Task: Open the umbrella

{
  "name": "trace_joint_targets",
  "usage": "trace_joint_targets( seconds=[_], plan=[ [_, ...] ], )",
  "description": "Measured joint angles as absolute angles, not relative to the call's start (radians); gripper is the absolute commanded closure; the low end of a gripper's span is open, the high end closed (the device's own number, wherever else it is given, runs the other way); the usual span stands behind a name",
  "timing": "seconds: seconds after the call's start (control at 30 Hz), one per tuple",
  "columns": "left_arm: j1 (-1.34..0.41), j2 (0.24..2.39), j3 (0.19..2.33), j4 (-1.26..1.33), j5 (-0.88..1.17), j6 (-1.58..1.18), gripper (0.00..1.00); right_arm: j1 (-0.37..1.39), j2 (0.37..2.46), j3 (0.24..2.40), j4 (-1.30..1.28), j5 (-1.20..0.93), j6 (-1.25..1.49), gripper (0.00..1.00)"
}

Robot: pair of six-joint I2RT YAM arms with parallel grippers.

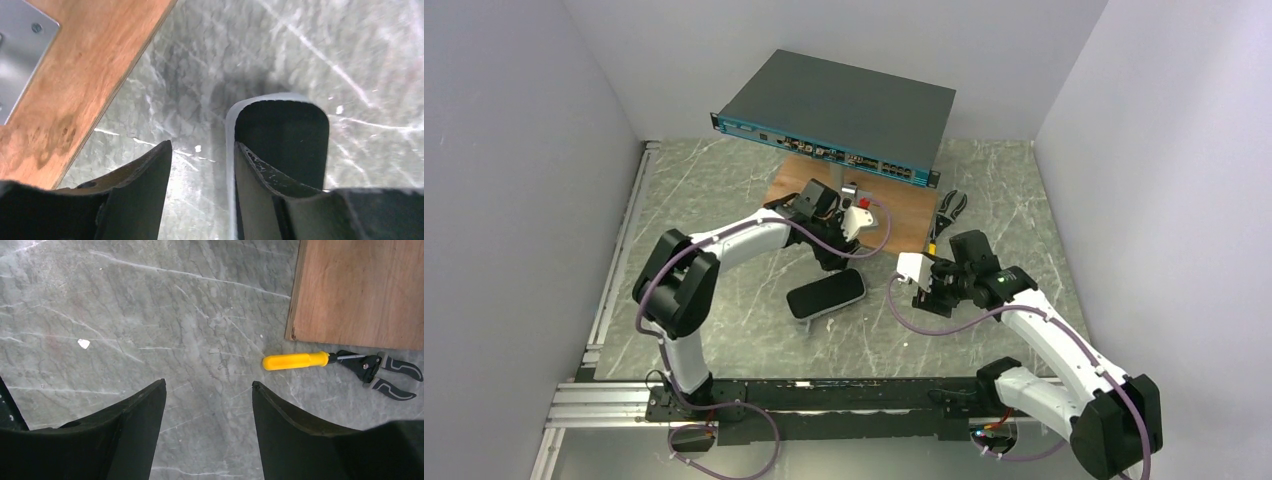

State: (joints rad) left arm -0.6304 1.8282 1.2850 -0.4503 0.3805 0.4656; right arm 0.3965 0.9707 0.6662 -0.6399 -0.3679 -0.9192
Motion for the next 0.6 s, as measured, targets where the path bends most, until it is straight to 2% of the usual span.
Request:
trace_joint_targets(
  seconds=[0.1, 0.2, 0.37, 0.6],
  plan=[
    [-0.629, 1.783, 1.276, -0.428, 0.438, 0.449, 0.32, 0.402, 0.97, 0.666, -0.642, -0.37, -0.919, 0.21],
    [-0.533, 1.632, 1.142, -0.392, 0.488, 0.414, 0.28, 0.429, 0.975, 0.666, -0.635, -0.371, -0.904, 0.11],
    [-0.295, 1.312, 0.954, -0.389, 0.51, 0.391, 0.28, 0.563, 1.051, 0.69, -0.591, -0.362, -0.839, 0.09],
    [-0.278, 0.889, 0.707, -0.44, 0.52, 0.56, 0.28, 0.745, 1.25, 0.821, -0.457, -0.329, -0.717, 0.06]
  ],
)
